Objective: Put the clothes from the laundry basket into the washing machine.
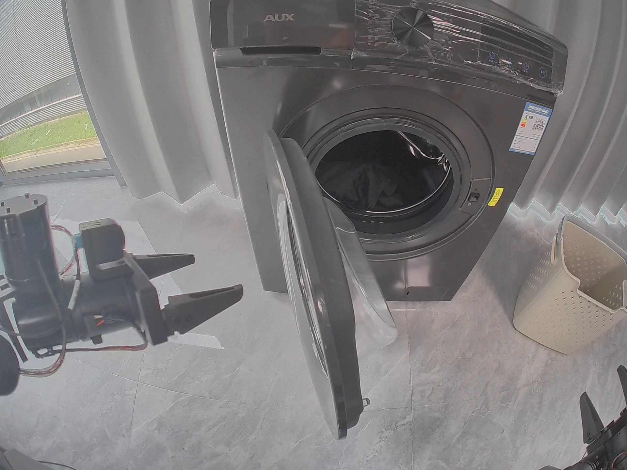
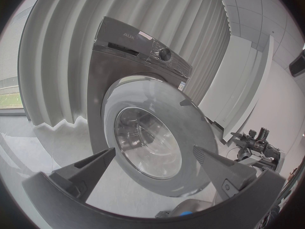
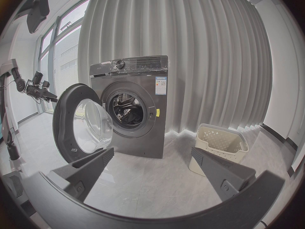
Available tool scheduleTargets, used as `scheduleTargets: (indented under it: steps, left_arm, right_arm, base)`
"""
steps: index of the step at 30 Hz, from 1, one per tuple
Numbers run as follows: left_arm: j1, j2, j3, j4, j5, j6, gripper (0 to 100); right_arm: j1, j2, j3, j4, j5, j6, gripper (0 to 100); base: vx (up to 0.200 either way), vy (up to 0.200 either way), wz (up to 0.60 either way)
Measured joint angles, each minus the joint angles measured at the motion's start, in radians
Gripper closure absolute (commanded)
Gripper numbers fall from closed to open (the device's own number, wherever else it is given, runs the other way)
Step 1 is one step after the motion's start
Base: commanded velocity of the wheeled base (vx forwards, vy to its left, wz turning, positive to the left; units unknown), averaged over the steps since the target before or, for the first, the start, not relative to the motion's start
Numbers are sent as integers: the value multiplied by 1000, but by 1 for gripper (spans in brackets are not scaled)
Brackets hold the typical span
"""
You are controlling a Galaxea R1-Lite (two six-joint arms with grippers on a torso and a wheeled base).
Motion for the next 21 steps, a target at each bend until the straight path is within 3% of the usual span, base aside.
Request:
scheduleTargets:
  steps: [4,6,11,14,16,21]
  left_arm:
    - [-23,99,-39,-91,23,-16,0]
    - [-42,151,-71,-149,36,-53,0]
    - [-113,269,-186,-221,98,-179,0]
    - [-149,316,-242,-240,126,-227,0]
    - [-161,346,-267,-248,140,-242,0]
    - [-172,377,-266,-271,146,-247,0]
  right_arm:
    - [0,0,0,0,0,0,0]
    - [0,0,0,0,0,0,0]
    - [0,0,0,0,0,0,0]
    - [0,0,0,0,0,0,0]
    - [0,0,0,0,0,1,0]
    - [0,0,0,0,0,1,0]
  base:
    - [0,0,0]
    - [0,0,0]
    - [0,0,0]
    - [0,0,0]
    - [0,0,0]
    - [0,0,0]
